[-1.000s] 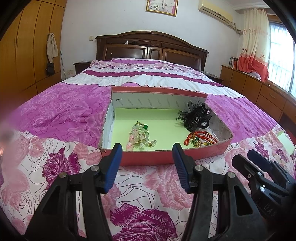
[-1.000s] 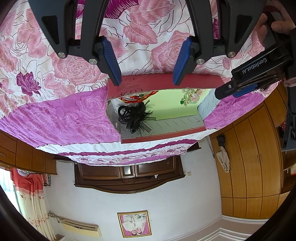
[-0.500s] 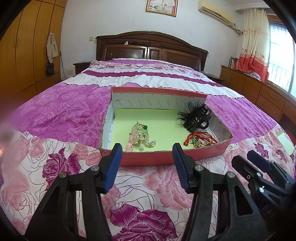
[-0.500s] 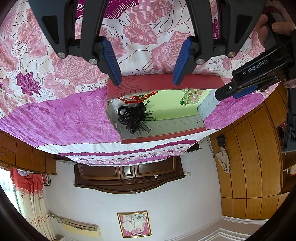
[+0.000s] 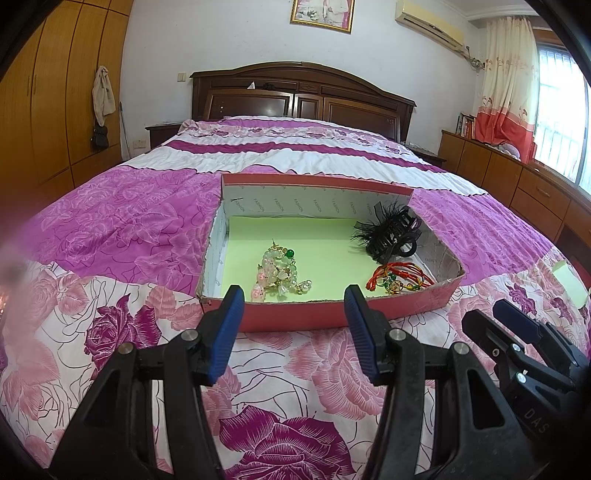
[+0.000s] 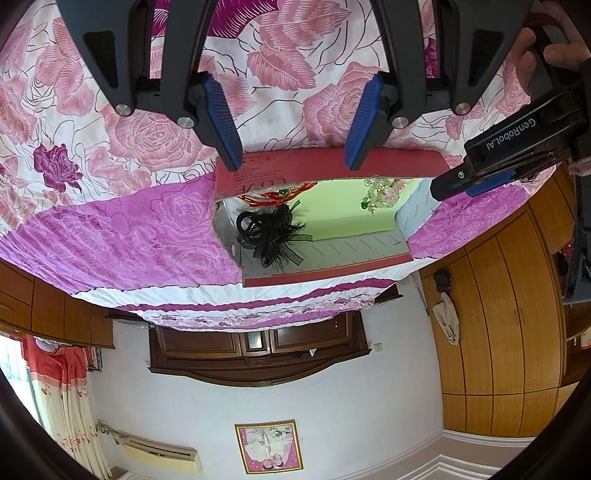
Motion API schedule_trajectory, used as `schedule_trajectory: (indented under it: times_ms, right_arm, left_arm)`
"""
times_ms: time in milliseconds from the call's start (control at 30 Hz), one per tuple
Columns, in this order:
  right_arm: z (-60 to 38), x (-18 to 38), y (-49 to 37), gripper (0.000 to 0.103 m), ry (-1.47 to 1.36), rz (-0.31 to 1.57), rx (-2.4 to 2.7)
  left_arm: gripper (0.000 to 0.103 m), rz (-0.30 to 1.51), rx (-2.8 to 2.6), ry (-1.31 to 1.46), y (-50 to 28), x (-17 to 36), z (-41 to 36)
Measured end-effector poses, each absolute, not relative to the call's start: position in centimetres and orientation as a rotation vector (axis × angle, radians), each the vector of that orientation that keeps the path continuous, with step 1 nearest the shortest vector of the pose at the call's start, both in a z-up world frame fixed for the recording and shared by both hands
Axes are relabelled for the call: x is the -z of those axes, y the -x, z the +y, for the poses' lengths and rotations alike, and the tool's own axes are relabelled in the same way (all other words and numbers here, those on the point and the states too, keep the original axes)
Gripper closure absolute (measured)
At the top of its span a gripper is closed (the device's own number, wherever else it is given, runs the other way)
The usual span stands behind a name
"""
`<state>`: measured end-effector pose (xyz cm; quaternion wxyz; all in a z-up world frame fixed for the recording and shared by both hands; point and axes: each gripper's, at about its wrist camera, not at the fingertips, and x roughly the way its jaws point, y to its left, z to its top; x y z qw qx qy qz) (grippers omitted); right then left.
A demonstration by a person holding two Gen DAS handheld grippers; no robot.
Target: Organize jewelry
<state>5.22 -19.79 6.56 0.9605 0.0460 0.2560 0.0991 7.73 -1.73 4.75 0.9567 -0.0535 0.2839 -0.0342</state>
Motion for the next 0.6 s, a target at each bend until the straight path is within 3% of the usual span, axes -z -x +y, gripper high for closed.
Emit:
schedule_trajectory:
  times_ms: [600]
  right_arm:
    - [-19.83,-6.52,-5.22,0.042,-0.093,0.520,-0.201]
  left_arm:
    - [0.055,0.576,0.069,0.110,-7.72,-4.75,-1.71]
